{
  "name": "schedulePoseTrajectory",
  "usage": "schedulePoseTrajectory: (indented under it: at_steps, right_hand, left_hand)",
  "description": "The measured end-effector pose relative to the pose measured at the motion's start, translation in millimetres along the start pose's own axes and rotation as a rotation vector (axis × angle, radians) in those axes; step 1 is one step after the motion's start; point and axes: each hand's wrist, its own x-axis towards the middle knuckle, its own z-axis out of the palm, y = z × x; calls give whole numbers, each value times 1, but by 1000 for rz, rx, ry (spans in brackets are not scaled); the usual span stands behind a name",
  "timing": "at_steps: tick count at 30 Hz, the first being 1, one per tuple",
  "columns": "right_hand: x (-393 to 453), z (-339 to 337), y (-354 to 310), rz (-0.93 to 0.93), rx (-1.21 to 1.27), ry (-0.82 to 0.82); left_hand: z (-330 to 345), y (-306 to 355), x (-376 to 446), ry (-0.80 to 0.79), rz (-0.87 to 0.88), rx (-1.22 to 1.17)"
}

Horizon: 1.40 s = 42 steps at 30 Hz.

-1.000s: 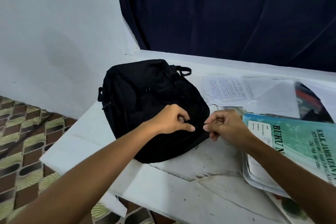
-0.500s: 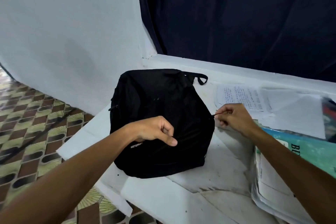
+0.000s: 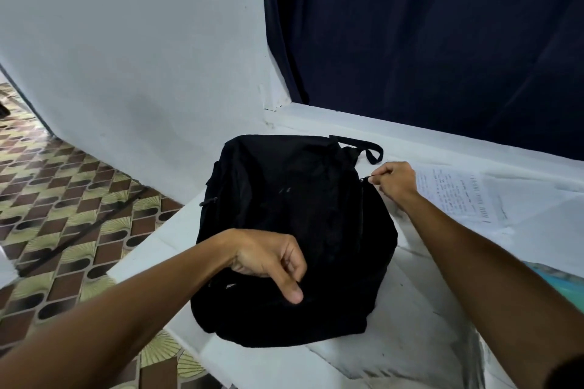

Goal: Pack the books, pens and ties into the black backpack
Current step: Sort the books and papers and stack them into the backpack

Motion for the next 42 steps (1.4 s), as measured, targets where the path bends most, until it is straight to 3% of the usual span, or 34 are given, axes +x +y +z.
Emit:
schedulePoseTrajectory:
  at_steps: [4,9,11,15,17,19,23,28,32,36,40,42]
  right_hand:
    - [9,13,4,16,-80,54]
    - [8,12,-4,-88,-307,-68]
    - [-6,-2,-22,-214,-346,-301]
    - [-64,-42,-69,-250,-35,-1161]
    - [-89,-49,-78,-246,-129,-1317]
    - [-105,-45,-80,-308,-217,-1260]
    - [-104,-41,-79,-305,-40,-1055]
    - [-77,-48,-85,-118,379,-1078]
    - [-54,-47,-112,-99,440,-1016]
    - [-22,-39,-151,-46,393,-899]
    - [12,-28,-185,-34,172,-702]
    - [31,-20,-192,13,116,-616]
  left_hand:
    - [1,-1,-1,-18,5,-44]
    - [-4,2,-7,99,65,-108]
    - [-8,1,-9,181,101,-139]
    - [-22,7,-17,269,169,-228]
    - [-29,17,-22,298,183,-234]
    - [-34,29,-26,358,181,-159]
    - [-31,45,-50,518,223,51]
    - [-33,17,-123,416,63,267]
    - [-60,11,-135,644,177,186]
    - [-128,21,-126,814,244,-107]
    - [-183,42,-106,965,204,-276]
    - [-203,49,-90,1149,209,-249]
